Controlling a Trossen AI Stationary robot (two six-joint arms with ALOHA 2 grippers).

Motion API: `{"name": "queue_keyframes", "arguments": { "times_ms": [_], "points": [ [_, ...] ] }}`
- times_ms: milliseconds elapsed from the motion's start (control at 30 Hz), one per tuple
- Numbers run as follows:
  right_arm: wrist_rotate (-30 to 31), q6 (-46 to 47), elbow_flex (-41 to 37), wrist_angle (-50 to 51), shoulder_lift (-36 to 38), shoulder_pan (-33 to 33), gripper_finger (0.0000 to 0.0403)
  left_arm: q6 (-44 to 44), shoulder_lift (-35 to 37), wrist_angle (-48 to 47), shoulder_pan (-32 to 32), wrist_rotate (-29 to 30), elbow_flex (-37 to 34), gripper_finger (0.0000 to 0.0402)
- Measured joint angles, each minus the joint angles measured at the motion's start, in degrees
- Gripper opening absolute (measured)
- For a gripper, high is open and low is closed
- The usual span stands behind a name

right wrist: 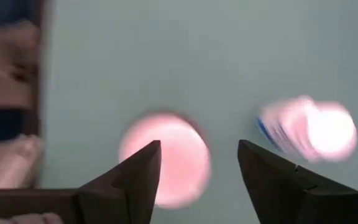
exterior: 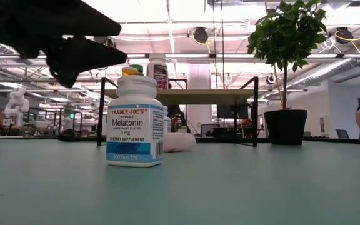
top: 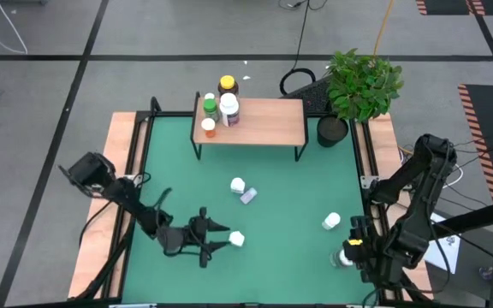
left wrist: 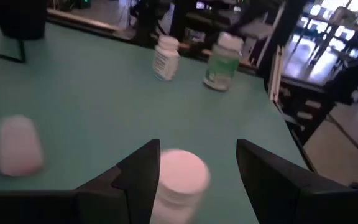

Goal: Pick and place medicine bottles onto shelf by color
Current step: Put the white and green bottle on the shelf

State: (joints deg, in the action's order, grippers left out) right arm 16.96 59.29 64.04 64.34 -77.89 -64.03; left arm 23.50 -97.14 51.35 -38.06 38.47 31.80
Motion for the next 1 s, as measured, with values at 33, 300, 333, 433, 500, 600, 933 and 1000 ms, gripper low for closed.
{"name": "queue_keyframes", "arguments": {
  "times_ms": [33, 300, 333, 433, 500, 600, 933, 1000],
  "points": [
    [-1.0, 0.9, -0.2, 1.0, 0.0, 0.0, 0.0219, 0.4, -1.2, -1.1, -0.7, 0.5, 1.4, 0.0211],
    [-4.1, 1.7, -0.7, -2.0, 0.9, 0.1, 0.0279, 6.6, -6.0, -16.9, -3.3, 1.1, 11.8, 0.0211],
    [-4.9, 1.8, -0.8, -2.9, 1.1, 0.2, 0.0284, 6.9, -6.1, -18.5, -3.4, 1.2, 12.6, 0.0211],
    [-6.4, 3.0, -0.8, -4.5, 2.0, 0.3, 0.0294, 7.0, -6.4, -20.2, -3.7, 1.3, 14.3, 0.0211],
    [-6.8, 3.3, -0.8, -4.1, 2.2, 0.3, 0.0294, 6.6, -6.4, -20.2, -3.8, 1.8, 14.7, 0.0211],
    [-5.6, 3.1, -0.8, -2.8, 2.3, 0.3, 0.0291, 6.7, -6.4, -20.2, -3.8, 2.4, 14.7, 0.0211],
    [-4.9, 1.4, -1.1, -3.6, 2.0, 0.5, 0.0289, 7.3, -6.4, -19.9, -3.8, 3.3, 14.7, 0.0211],
    [-4.7, 0.4, -1.8, -4.3, 2.0, 0.5, 0.0289, 7.3, -6.4, -19.9, -3.8, 3.4, 14.7, 0.0211]
  ]
}}
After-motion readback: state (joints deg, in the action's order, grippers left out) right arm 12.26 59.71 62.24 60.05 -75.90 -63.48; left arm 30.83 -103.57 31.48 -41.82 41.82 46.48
